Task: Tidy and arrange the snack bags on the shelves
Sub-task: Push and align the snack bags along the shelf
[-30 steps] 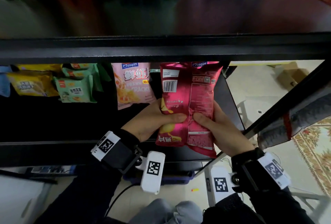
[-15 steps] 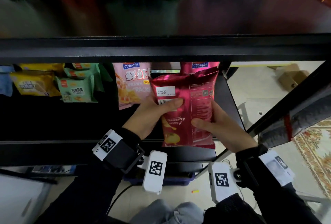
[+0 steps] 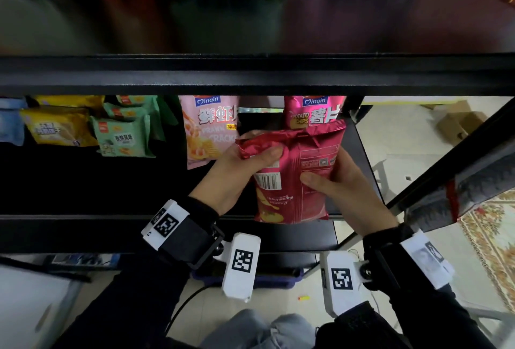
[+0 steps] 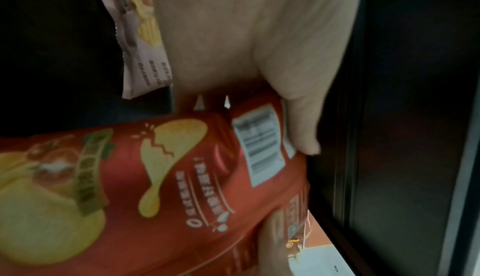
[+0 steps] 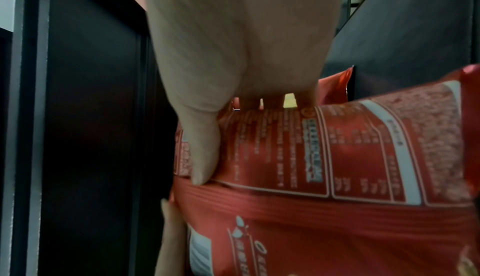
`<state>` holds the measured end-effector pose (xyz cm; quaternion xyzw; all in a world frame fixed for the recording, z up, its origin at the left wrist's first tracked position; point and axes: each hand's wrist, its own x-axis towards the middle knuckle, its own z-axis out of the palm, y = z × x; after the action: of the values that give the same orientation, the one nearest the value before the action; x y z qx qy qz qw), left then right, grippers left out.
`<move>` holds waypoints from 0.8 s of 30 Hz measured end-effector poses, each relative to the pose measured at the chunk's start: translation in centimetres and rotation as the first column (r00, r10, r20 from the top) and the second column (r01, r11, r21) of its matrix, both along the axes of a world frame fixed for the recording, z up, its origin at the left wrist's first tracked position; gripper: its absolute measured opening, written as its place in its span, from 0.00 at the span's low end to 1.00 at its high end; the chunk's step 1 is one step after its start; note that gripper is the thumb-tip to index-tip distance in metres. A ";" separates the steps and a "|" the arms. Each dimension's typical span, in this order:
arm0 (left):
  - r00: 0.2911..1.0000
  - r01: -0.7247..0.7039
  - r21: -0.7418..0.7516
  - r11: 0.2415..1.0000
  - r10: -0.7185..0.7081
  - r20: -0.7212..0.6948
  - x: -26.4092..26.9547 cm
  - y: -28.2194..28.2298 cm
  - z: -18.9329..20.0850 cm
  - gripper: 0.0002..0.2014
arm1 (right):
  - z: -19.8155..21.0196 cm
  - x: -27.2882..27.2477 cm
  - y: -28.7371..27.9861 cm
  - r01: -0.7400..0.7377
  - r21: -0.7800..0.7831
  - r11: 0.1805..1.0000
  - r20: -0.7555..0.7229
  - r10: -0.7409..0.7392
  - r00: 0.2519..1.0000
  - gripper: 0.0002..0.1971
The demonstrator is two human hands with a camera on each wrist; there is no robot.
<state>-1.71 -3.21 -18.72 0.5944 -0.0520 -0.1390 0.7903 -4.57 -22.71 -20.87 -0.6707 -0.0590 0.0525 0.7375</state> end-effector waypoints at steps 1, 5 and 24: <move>0.999 -0.034 0.007 0.999 0.034 -0.009 0.0 -0.1 0.1 0.21 | 0.0 0.0 0.1 -0.023 0.006 1.000 -0.003 0.023 1.000 0.33; 0.996 -0.079 0.025 0.997 0.080 -0.033 -0.1 -0.6 0.1 0.23 | 0.3 0.1 0.5 -0.054 0.113 0.992 -0.017 0.057 0.998 0.30; 0.868 0.252 -0.082 0.964 -0.263 -0.421 -0.7 1.7 2.2 0.33 | 2.1 -0.9 -0.2 -0.033 0.348 0.937 0.249 -0.059 0.967 0.23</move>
<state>-2.37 -1.47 -16.51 0.5272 0.0425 -0.3694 0.7641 -5.43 -22.90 -18.75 -0.5306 -0.1577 -0.0506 0.8313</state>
